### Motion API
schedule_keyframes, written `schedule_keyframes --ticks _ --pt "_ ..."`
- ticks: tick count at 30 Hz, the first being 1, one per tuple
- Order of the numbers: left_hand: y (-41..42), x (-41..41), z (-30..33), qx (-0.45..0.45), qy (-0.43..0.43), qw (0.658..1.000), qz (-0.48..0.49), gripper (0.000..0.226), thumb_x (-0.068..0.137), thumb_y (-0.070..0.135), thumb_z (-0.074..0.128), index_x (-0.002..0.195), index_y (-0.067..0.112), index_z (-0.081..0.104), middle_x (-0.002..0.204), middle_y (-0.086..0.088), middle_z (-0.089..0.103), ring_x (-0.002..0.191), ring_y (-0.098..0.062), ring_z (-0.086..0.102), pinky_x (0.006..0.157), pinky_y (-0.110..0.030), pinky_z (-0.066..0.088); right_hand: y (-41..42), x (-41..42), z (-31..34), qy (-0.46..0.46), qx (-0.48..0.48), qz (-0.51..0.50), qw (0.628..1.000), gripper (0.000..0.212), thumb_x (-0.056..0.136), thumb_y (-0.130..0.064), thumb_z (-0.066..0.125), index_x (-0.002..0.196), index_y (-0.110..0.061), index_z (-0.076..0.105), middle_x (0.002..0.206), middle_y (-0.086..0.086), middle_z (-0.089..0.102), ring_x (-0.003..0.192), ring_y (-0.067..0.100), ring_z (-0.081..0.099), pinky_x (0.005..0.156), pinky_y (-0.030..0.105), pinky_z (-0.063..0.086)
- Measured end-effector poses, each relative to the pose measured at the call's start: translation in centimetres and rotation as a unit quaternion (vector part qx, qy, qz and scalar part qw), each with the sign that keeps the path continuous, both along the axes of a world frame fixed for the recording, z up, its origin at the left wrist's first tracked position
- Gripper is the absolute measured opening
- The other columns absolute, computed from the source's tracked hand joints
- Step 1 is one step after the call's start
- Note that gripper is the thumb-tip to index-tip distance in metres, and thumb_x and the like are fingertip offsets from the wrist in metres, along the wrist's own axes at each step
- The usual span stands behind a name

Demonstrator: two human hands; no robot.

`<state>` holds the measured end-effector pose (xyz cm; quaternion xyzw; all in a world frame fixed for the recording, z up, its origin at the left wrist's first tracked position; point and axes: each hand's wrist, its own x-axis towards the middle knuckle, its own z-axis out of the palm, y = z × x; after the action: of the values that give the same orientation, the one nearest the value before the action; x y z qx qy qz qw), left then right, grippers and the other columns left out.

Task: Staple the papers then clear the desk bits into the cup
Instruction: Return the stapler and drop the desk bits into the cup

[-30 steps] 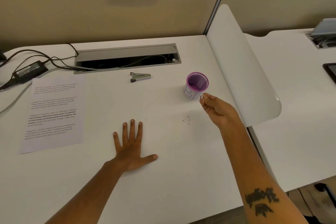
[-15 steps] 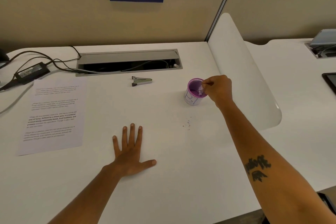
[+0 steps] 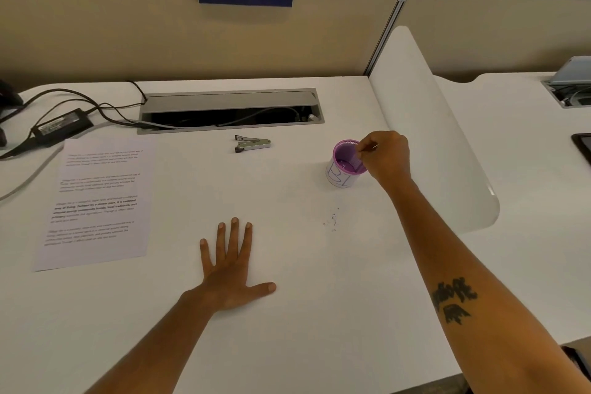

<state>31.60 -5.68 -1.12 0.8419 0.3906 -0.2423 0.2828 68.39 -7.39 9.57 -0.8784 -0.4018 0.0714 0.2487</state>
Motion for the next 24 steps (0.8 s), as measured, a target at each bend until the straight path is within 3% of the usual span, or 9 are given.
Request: schedule_keyframes --ticks 7,10,15,19,21,24 --pt "0.0 0.0 0.1 0.001 0.001 1.0 0.001 0.14 0.069 0.099 0.044 0.146 0.029 -0.049 0.149 -0.001 -0.063 0.14 -0.029 -0.056 0.118 -0.066 -0.026 -0.7 0.0 0.3 0.027 0.039 0.005 0.999 0.014 0.083 0.002 0.077 0.09 -0.009 0.082 0.092 0.008 0.08 0.085 0.022 0.074 0.084 0.04 0.064" --pt "0.0 0.1 0.1 0.003 -0.001 1.0 0.001 0.14 0.07 0.099 0.044 0.147 0.028 -0.048 0.149 -0.001 -0.062 0.14 -0.029 -0.055 0.118 -0.066 -0.026 -1.2 0.0 0.5 0.084 0.053 -0.023 0.995 0.014 0.083 -0.005 0.081 0.096 -0.01 0.082 0.096 0.005 0.08 0.089 0.02 0.073 0.086 0.036 0.064" --pt "0.0 0.0 0.0 0.006 -0.001 1.0 0.002 0.14 0.069 0.099 0.044 0.147 0.029 -0.049 0.149 -0.001 -0.063 0.14 -0.029 -0.055 0.118 -0.066 -0.026 -4.0 -2.8 -0.2 0.119 0.157 -0.048 0.979 0.008 0.086 -0.015 0.081 0.094 -0.016 0.08 0.089 -0.001 0.077 0.076 0.006 0.069 0.077 0.018 0.059" --pt "0.0 0.0 0.1 0.003 -0.005 1.0 0.003 0.14 0.069 0.098 0.045 0.147 0.029 -0.048 0.149 0.0 -0.063 0.14 -0.028 -0.056 0.118 -0.066 -0.027 -7.1 -5.8 -4.3 0.082 0.15 0.02 0.985 0.003 0.089 -0.014 0.078 0.09 -0.017 0.077 0.086 -0.002 0.073 0.075 0.01 0.067 0.069 0.024 0.056" --pt "0.0 0.0 0.1 0.002 -0.006 1.0 0.005 0.14 0.07 0.098 0.046 0.147 0.029 -0.048 0.15 0.0 -0.062 0.141 -0.028 -0.055 0.118 -0.065 -0.028 -8.5 -6.3 -7.2 0.049 0.096 0.07 0.992 0.006 0.091 -0.019 0.077 0.097 -0.017 0.077 0.096 -0.002 0.072 0.085 0.014 0.065 0.073 0.036 0.058" --pt "0.0 0.0 0.1 0.004 -0.009 1.0 0.007 0.139 0.069 0.098 0.046 0.147 0.03 -0.047 0.15 0.0 -0.061 0.141 -0.028 -0.055 0.118 -0.065 -0.027 -10.0 -5.4 -10.5 -0.017 -0.054 0.093 0.994 0.048 0.093 -0.051 0.067 0.134 -0.024 0.066 0.143 0.003 0.058 0.128 0.027 0.051 0.101 0.053 0.052"
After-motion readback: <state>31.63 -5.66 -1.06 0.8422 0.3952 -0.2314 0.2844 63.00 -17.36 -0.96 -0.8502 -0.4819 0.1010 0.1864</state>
